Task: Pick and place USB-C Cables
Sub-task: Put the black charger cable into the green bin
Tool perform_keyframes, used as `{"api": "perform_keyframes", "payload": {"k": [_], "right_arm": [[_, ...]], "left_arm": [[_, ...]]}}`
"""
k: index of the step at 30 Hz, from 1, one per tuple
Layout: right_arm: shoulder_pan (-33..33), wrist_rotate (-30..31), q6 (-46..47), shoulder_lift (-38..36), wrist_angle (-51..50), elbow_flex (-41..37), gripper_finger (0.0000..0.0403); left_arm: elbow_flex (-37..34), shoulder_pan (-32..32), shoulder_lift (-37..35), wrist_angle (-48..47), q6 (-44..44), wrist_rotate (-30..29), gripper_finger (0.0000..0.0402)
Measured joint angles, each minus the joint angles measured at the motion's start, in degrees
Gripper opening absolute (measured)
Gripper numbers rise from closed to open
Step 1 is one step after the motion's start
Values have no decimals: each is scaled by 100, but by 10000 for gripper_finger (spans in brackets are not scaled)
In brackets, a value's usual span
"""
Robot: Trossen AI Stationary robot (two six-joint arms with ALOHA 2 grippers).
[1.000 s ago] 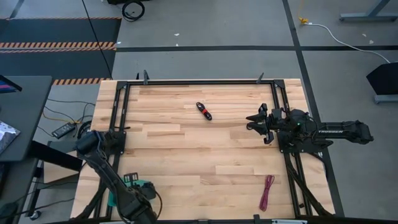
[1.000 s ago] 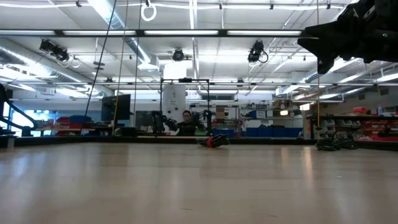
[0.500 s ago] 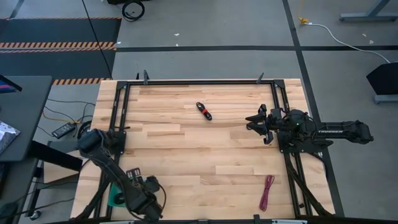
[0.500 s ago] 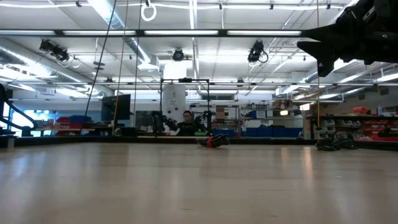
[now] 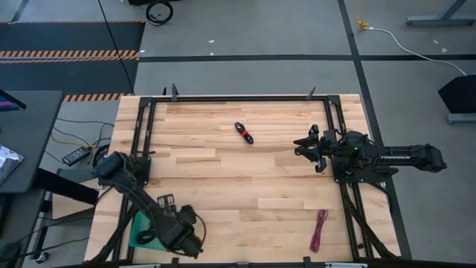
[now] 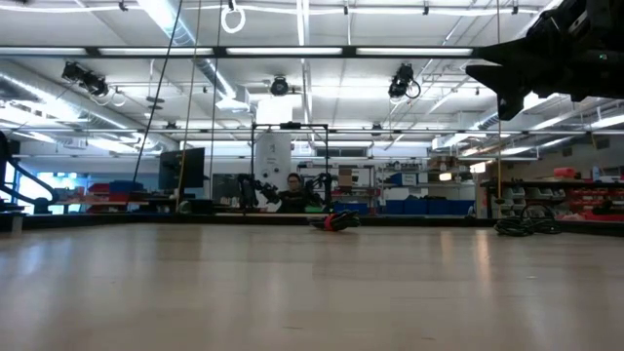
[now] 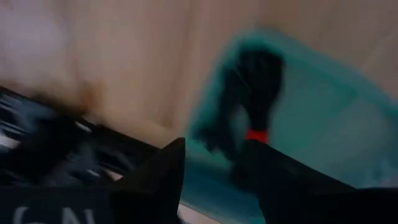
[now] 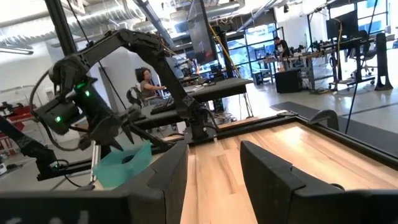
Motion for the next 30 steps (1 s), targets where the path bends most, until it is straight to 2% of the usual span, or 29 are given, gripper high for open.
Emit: {"api": "perform_keyframes", "payload": {"k": [5,10,14,17,19,24,30], "right_arm": [[1,0,-7,0,-35,0,155],[-1,352,-7,59,-484,11,155],[-22,813,-378,357,-1625,545,155],[-23,925,-589,772,-2284,1198,155],[-49,925,-707,1108,-2568,1697,155],[-192,922,-1055,2191,-3179,3066,155],[-450,925,-1370,3817,-4081,4575,155]], "left_arm": [[292,461,0,-109,778,-1238,166],[303,1276,0,542,1202,-2149,158],[303,1880,0,1668,1418,-3036,155],[290,2112,0,2987,2190,-4030,155],[285,2203,0,3876,2821,-4462,155],[281,2436,0,5271,4001,-4538,155],[279,2600,24,6017,4320,-3666,145]]}}
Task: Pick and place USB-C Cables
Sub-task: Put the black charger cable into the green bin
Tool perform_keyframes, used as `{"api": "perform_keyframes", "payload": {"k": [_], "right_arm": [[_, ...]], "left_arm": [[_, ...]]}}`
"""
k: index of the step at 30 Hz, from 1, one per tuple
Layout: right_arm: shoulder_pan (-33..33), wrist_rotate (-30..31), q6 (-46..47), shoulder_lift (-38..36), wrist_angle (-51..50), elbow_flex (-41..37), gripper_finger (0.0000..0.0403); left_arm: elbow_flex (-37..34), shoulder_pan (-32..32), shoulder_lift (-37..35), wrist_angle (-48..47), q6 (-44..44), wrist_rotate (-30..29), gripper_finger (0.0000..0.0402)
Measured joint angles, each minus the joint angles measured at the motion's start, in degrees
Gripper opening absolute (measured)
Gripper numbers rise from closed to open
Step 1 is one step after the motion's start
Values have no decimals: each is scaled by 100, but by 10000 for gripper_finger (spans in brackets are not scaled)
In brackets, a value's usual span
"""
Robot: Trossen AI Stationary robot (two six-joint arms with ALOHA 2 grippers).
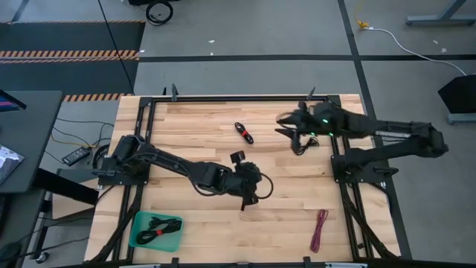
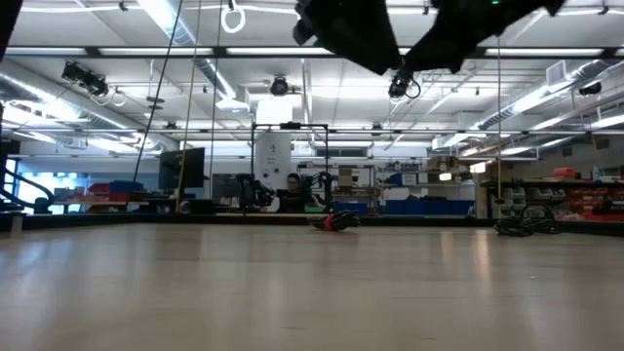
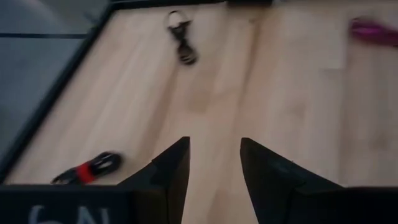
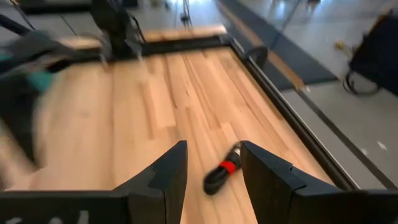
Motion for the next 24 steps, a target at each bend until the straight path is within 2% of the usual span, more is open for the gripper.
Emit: {"api": "perform_keyframes", "payload": {"k": [5,10,15,20,24], "right_arm": [[-357,-80,-145,1178,-288,771,155],[-789,-722,-82,2221,-292,1118,155],[-1015,-1233,102,3286,-234,1204,155],[-1035,-1316,41,4277,98,1204,155],[-1035,-1673,114,4802,643,1204,155]], "left_arm": [[-4,-78,20,449,63,666,121],[-7,-317,31,646,-17,1146,97],[-7,-617,31,699,-198,1166,79],[-7,-821,31,692,-464,1140,68],[-7,-933,31,679,-671,782,63]]}}
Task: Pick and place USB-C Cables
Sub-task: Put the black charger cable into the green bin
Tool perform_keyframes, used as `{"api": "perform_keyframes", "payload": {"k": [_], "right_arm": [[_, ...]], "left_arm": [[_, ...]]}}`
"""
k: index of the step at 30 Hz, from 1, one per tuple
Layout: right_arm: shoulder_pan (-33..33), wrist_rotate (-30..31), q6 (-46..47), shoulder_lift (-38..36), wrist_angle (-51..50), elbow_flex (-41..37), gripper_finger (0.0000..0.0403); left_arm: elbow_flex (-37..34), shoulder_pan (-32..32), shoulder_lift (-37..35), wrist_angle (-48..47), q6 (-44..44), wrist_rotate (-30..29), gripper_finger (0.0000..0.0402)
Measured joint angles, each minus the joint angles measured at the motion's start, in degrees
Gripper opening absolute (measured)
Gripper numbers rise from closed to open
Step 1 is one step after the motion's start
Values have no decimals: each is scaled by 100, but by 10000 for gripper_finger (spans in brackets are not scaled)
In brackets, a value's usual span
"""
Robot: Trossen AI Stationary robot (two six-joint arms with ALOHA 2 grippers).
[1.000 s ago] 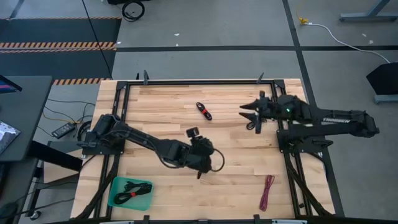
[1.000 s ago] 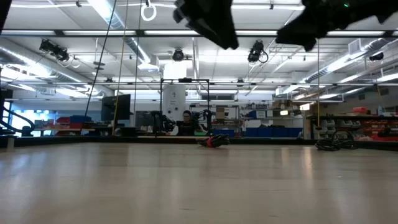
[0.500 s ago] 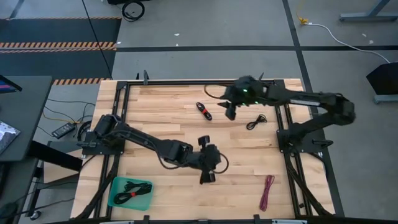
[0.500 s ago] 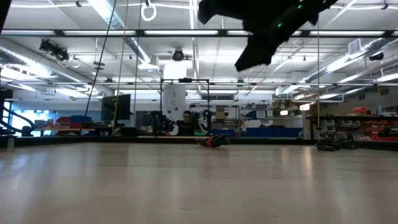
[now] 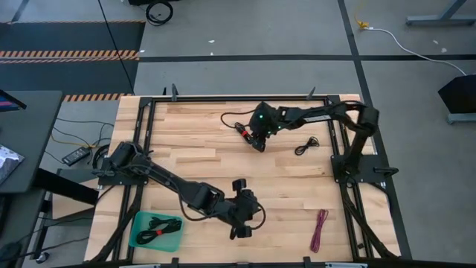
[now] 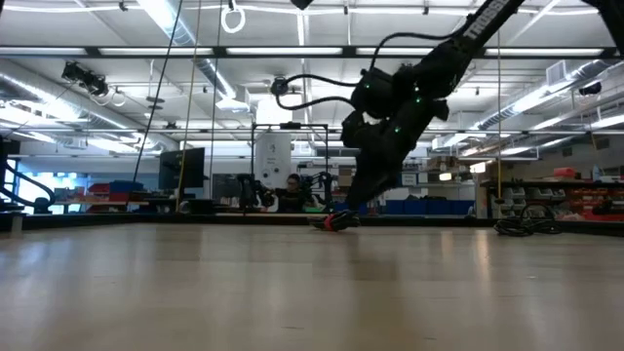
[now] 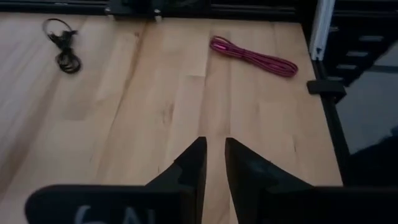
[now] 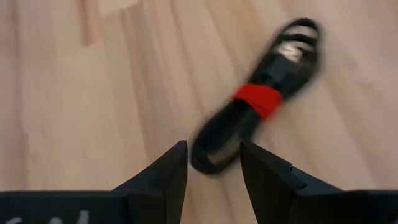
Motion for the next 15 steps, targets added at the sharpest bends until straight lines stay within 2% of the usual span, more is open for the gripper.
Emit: {"api": "perform_keyframes", "payload": {"k": [4,10,12,15], "right_arm": [[20,-151,123,280,388,4,155],[22,282,-42,353,456,4,146],[26,396,-191,320,438,4,132],[25,454,-397,318,406,4,90]], "left_arm": [[0,-75,0,-96,-296,-122,61],[0,-181,0,-102,-388,-219,61],[0,-183,0,-101,-388,-218,61],[0,-181,0,-96,-390,-226,61]]}}
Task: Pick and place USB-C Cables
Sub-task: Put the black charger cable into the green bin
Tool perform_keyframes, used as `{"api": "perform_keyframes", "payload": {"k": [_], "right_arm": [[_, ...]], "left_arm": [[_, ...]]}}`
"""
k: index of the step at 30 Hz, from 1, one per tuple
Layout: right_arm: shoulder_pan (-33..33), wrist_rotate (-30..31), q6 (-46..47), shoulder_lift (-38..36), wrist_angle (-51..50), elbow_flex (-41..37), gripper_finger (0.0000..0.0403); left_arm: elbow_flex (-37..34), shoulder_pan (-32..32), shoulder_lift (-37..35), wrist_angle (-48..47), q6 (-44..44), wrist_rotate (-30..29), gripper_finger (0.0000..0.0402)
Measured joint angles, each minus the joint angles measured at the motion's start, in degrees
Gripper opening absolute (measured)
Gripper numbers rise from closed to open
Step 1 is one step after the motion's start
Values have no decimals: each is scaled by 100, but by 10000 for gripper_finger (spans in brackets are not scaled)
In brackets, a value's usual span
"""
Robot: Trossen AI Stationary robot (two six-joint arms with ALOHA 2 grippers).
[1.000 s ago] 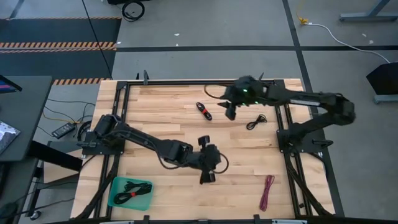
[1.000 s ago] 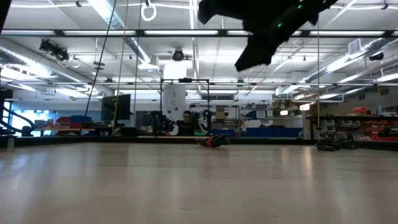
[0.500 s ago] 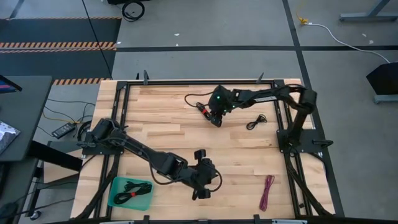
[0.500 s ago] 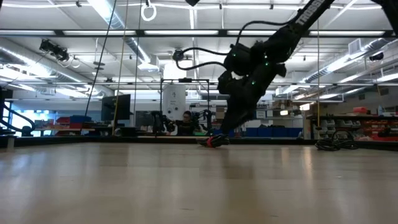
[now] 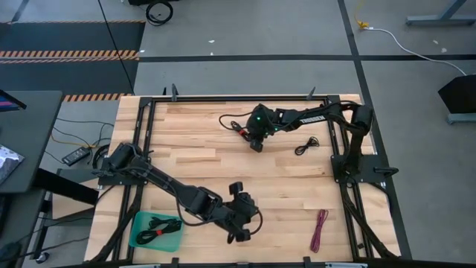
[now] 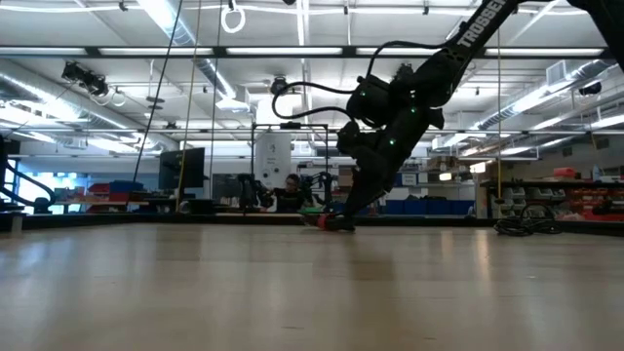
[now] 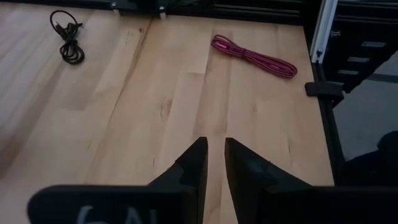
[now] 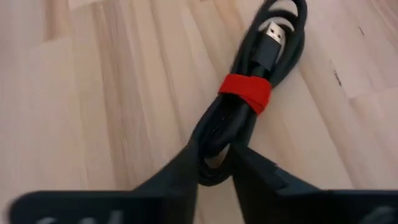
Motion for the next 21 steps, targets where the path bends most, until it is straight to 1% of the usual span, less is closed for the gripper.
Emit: {"api": "perform_keyframes", "payload": {"k": [3,4,8,12,17,21], "right_arm": [[16,4,-181,0,-50,0,26],[26,2,-275,0,-61,0,14],[62,-9,-322,-5,-56,0,7],[141,-76,-356,-159,-150,-5,4],[344,-90,-463,-705,-328,-7,2],[583,13,-507,-1345,-636,-7,2]], "left_arm": [[0,2,0,-12,0,-8,61],[0,2,0,-42,0,-8,61],[2,1,0,-407,-96,-10,61],[2,-31,0,-1359,-837,-9,61],[2,-114,0,-2723,-1696,-100,61],[2,-185,0,-3412,-2147,-435,61]]}}
